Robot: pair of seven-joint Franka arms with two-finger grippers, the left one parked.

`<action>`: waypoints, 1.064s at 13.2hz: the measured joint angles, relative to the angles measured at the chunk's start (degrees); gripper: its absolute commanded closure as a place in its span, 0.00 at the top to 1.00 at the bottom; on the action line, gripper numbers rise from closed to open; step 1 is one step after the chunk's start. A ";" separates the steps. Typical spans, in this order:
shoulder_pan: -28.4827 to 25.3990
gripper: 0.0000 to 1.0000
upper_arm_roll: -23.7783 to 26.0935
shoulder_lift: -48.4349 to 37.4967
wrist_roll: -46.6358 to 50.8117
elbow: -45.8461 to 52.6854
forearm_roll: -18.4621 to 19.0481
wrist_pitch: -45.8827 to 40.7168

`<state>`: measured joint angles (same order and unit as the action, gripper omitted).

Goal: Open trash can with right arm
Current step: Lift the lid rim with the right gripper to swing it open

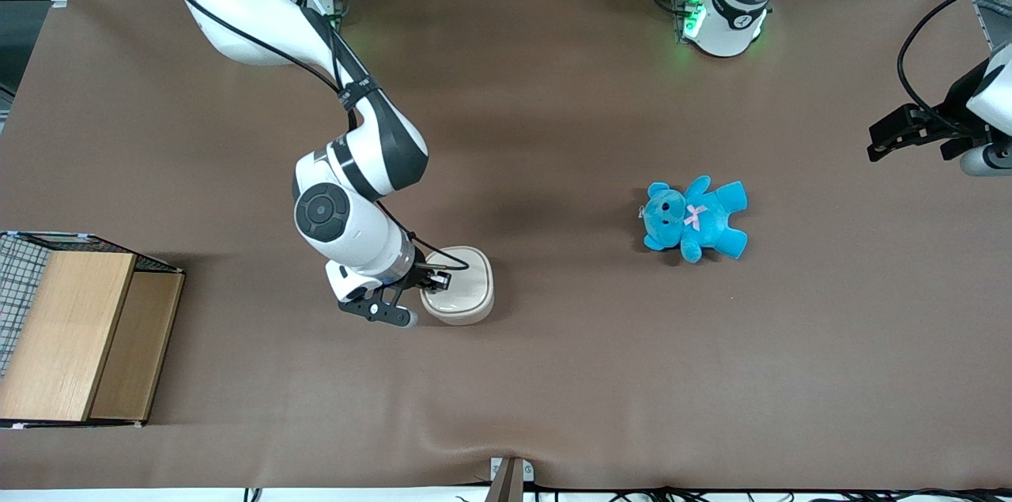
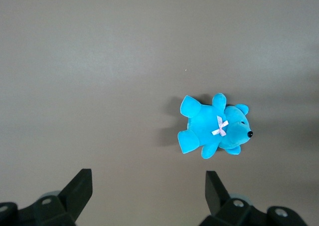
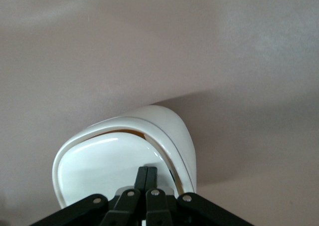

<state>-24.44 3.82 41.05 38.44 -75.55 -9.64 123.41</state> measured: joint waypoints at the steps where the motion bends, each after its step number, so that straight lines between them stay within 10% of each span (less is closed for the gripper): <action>1: 0.02 0.00 -0.02 -0.03 0.01 0.85 -0.52 -1.40; 14: -0.64 0.00 0.75 -0.72 8.58 9.49 -4.51 -13.12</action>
<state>-25.07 4.57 40.33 47.02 -66.06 -14.15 110.30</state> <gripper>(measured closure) 0.991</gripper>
